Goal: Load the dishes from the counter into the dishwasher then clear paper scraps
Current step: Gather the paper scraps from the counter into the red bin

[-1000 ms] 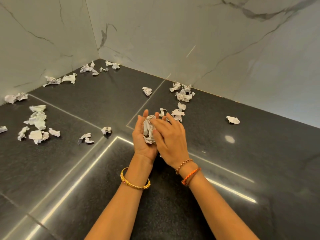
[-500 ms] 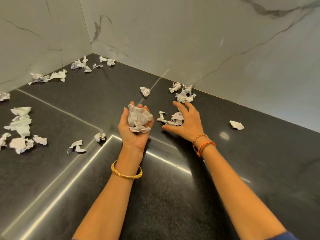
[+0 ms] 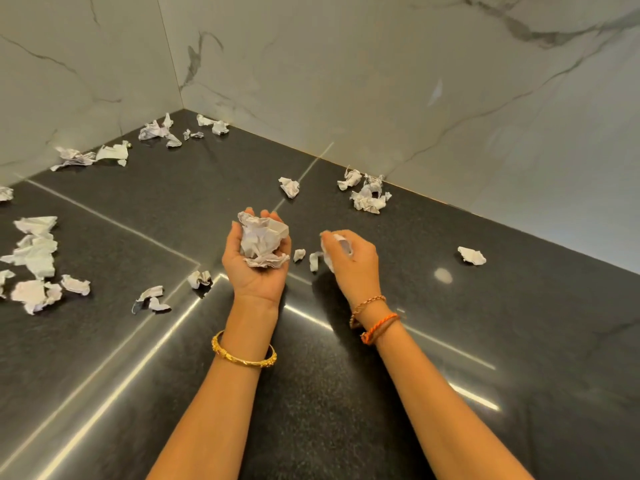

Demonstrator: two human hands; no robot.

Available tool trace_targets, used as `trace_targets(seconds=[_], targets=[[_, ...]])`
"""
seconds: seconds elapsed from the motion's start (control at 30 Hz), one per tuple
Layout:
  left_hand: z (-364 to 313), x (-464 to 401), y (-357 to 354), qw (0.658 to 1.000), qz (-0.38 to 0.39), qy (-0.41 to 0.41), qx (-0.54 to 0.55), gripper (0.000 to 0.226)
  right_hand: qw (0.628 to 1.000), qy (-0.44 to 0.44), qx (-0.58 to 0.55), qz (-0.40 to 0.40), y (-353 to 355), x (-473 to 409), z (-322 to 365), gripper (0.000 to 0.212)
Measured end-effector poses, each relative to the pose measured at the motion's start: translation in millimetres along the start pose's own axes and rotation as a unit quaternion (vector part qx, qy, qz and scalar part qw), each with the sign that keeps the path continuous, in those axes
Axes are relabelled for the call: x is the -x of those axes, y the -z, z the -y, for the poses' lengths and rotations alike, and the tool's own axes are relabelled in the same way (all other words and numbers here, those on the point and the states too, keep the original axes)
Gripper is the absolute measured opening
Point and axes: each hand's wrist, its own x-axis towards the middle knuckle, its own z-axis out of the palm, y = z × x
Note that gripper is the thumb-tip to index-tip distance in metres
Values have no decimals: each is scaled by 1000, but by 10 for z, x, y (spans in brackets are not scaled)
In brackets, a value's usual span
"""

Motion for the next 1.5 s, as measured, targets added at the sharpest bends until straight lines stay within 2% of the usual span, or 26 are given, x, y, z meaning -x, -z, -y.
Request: trace_targets(seconds=[0.03, 0.07, 0.13, 0.2, 0.27, 0.33, 0.4, 0.47, 0.5, 0.53, 0.6, 0.63, 0.67, 0.7, 0.77, 0.83, 0.87, 0.9, 1.07, 1.17, 1.2, 1.27, 1.3, 1.4, 1.43, 1.5], targets=[[9, -5, 3, 1000, -4, 2, 0, 27, 991, -62, -118, -30, -47, -3, 112, 22], [29, 10, 20, 1000, -7, 9, -3, 28, 976, -102, -189, -46, -77, 4, 192, 23], [24, 38, -24, 1000, 0, 16, -17, 28, 964, -102, -244, -39, -163, -39, 425, 20], [80, 38, -34, 999, 3, 32, -35, 29, 964, -62, -258, -17, -246, -73, 591, 15], [118, 66, -56, 998, 14, 42, -44, 30, 987, -9, -160, 1, -364, -68, 640, 18], [127, 89, -67, 997, 31, 42, -51, 35, 998, 40, 43, 22, -447, -19, 585, 44], [105, 106, -60, 995, 46, 43, -71, 40, 980, 57, 179, 71, -468, 18, 543, 64], [81, 104, -55, 994, 47, 39, -92, 36, 954, 66, 271, 110, -463, 5, 531, 65], [67, 99, -52, 994, 42, 39, -96, 38, 952, 73, 274, 111, -446, 4, 558, 62], [56, 96, -49, 994, 40, 43, -94, 42, 967, 74, 223, 96, -437, -17, 576, 60], [27, 74, -37, 995, 24, 43, -82, 44, 998, 55, 1, 17, -397, -76, 602, 57], [4, 61, -26, 996, 16, 35, -76, 41, 995, 39, -85, -25, -356, -96, 567, 51], [-26, 48, -16, 997, 12, 26, -71, 38, 993, 24, -103, -53, -305, -102, 513, 44], [-58, 44, -22, 998, 9, 17, -67, 35, 997, 17, -49, -52, -263, -107, 421, 36], [-108, 31, -27, 998, 12, 5, -58, 31, 991, 38, 124, 40, -184, -67, 188, 27], [-129, 16, -25, 998, 7, -4, -62, 32, 940, 118, 275, 167, -157, 22, -8, 30], [-123, 12, -24, 998, 6, -5, -62, 32, 916, 141, 315, 203, -146, 69, -67, 32], [-112, 15, -23, 998, 4, -4, -65, 32, 908, 151, 328, 211, -124, 121, -81, 33], [-1, 87, -47, 995, -5, 24, -96, 31, 915, 176, 324, 165, 109, 131, -54, 30], [89, 152, -3, 991, 3, 54, -122, 31, 975, 157, 153, 45, 241, 92, 113, 21], [135, 182, 17, 988, 12, 68, -136, 30, 984, 152, 88, -5, 282, 83, 195, 18], [264, 247, 42, 982, 36, 103, -155, 31, 986, 157, 1, -49, 357, 78, 349, 17], [340, 274, 47, 978, 49, 120, -162, 34, 981, 184, 7, -56, 380, 79, 389, 16], [582, 343, 40, 971, 72, 152, -171, 36, 945, 286, 155, -37, 438, 90, 341, 14], [666, 363, 26, 970, 75, 160, -167, 34, 937, 292, 189, -33, 483, 101, 294, 15], [797, 373, -16, 970, 76, 163, -163, 30, 949, 262, 166, -64, 611, 119, 235, 20]])
